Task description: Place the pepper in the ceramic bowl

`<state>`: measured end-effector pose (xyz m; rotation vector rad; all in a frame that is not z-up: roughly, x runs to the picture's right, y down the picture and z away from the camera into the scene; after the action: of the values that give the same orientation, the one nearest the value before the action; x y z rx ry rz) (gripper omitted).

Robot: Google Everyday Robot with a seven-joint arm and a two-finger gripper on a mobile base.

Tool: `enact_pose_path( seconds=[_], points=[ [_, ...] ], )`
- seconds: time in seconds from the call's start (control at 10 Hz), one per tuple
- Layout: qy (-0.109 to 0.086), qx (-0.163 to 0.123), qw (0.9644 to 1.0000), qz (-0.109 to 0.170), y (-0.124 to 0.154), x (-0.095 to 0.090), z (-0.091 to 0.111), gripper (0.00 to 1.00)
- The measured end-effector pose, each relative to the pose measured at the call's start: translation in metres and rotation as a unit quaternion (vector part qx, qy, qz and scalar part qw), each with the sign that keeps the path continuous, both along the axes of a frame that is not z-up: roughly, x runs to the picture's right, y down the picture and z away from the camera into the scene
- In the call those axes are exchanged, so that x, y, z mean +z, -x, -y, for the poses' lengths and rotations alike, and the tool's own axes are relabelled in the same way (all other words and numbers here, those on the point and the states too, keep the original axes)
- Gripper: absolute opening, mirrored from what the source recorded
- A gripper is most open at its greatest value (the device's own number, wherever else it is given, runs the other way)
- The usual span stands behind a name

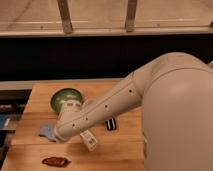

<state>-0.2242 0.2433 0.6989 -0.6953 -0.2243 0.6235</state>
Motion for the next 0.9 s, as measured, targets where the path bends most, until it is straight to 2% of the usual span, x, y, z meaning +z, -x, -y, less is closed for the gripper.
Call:
enact_pose_path(
  seconds=[0.7,0.9],
  points=[
    [0.001,-0.004,1.0000,-0.001,-0.0005,0.0007,-0.0001,0.42],
    [0.009,-0.041,0.9991,-0.007,0.0054,-0.0033,-0.0064,0.42]
  ],
)
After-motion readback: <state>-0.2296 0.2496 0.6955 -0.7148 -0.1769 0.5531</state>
